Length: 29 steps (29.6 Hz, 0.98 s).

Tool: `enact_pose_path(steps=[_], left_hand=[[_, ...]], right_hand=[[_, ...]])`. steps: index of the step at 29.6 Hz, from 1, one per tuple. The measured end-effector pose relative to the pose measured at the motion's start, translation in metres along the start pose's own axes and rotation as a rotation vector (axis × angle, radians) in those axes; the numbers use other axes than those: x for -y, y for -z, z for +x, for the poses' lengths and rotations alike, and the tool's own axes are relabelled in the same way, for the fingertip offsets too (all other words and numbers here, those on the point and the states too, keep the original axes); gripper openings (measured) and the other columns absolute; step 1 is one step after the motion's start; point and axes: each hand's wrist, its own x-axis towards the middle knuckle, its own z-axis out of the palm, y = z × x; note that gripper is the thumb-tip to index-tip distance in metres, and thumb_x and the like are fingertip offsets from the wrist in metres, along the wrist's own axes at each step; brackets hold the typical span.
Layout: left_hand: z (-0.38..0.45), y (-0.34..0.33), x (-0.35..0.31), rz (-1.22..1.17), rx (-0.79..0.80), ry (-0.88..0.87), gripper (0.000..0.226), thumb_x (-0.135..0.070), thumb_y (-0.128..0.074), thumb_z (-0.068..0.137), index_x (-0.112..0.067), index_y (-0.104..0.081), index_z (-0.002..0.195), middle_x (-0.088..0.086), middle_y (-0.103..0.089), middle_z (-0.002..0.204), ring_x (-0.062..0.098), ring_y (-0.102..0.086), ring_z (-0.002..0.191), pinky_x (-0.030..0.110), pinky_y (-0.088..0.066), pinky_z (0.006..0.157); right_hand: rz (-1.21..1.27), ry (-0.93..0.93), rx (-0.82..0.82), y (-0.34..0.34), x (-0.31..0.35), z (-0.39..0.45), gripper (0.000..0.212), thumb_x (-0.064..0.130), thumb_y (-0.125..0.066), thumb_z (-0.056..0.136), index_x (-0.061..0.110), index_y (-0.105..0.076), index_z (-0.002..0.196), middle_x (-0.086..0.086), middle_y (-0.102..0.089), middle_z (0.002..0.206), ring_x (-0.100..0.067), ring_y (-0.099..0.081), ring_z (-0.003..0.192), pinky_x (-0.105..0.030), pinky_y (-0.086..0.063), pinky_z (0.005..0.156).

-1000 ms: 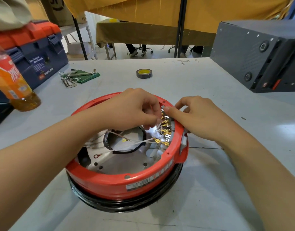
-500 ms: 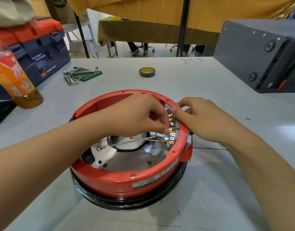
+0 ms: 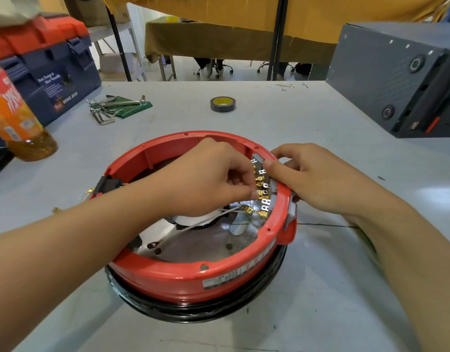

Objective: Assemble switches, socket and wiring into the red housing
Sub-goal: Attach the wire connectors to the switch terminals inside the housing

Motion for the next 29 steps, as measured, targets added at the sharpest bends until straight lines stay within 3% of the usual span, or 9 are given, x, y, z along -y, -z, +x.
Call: enact_pose_path(steps=[3, 12, 22, 29], left_hand=[[0.000, 0.000, 0.000, 0.003, 0.006, -0.001, 0.008, -0.023, -0.069, 0.083, -0.018, -0.073, 0.078, -0.006, -0.068, 0.069, 0.002, -0.056, 0.064, 0.011, -0.037, 0.057], [0.001, -0.004, -0.001, -0.020, -0.020, -0.015, 0.008, -0.018, -0.071, 0.082, -0.015, -0.073, 0.075, -0.010, -0.065, 0.064, -0.003, -0.056, 0.061, 0.007, -0.036, 0.058], [0.003, -0.002, 0.001, -0.186, 0.043, 0.033, 0.010, -0.019, -0.069, 0.083, -0.020, -0.072, 0.074, -0.016, -0.060, 0.056, -0.002, -0.054, 0.054, 0.007, -0.037, 0.054], [0.001, 0.003, 0.009, -0.178, 0.111, 0.030, 0.015, -0.017, -0.061, 0.089, -0.028, -0.072, 0.091, -0.019, -0.067, 0.078, -0.002, -0.062, 0.076, 0.015, -0.046, 0.069]], right_hand=[[0.006, -0.002, -0.003, 0.001, 0.000, 0.000, 0.035, 0.047, -0.044, 0.092, 0.021, -0.061, 0.109, -0.003, -0.071, 0.069, -0.016, -0.068, 0.068, -0.040, -0.056, 0.075], [0.016, 0.004, -0.012, 0.000, -0.001, 0.000, 0.034, 0.047, -0.045, 0.090, 0.021, -0.062, 0.105, -0.003, -0.070, 0.069, -0.018, -0.066, 0.066, -0.041, -0.056, 0.074], [-0.006, 0.002, -0.021, 0.000, 0.000, 0.000, 0.034, 0.044, -0.044, 0.093, 0.020, -0.061, 0.109, 0.003, -0.066, 0.067, -0.013, -0.065, 0.065, -0.034, -0.056, 0.070], [-0.019, 0.012, -0.017, 0.000, 0.001, -0.001, 0.034, 0.043, -0.043, 0.094, 0.019, -0.062, 0.110, 0.006, -0.065, 0.072, -0.013, -0.065, 0.070, -0.033, -0.056, 0.072]])
